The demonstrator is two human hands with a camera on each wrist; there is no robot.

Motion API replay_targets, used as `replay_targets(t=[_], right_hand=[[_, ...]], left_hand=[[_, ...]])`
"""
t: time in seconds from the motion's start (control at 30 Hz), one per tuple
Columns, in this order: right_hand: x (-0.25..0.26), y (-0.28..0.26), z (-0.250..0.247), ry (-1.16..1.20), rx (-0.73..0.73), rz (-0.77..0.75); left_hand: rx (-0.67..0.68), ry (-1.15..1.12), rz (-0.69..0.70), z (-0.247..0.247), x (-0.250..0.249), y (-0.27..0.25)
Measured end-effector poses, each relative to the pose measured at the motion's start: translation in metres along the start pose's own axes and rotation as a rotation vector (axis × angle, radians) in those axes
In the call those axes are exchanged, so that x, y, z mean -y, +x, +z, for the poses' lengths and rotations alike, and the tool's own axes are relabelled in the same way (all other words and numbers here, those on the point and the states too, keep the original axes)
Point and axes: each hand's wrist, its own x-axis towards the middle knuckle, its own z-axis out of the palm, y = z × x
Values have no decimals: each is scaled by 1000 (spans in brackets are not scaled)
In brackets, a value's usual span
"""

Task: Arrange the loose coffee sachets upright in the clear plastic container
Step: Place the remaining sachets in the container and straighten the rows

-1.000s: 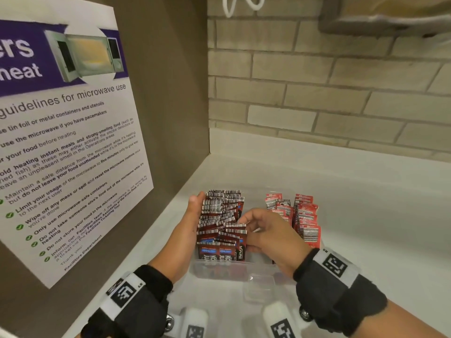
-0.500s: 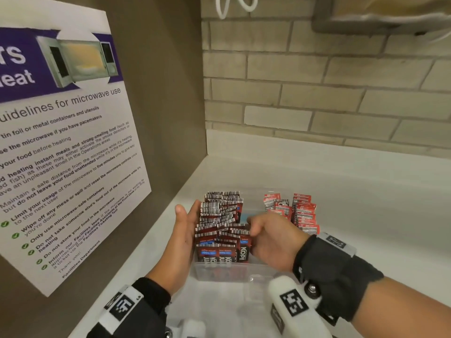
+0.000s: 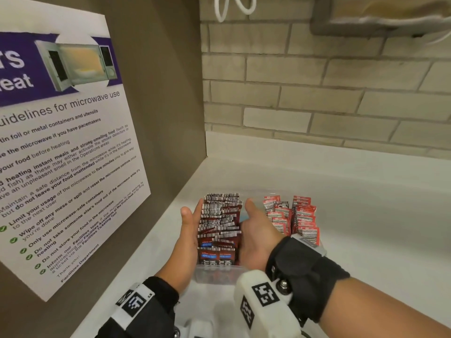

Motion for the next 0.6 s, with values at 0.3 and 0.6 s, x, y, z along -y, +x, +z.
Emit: replay_targets(t=[0.3,0.6], right_hand=[[9,-12,-4,-76,30,-25],[-2,-4,5,-144,23,-98]], left_hand=[[15,-10,-13,-12,2,2],[-4,11,-9,-2,-3,3]])
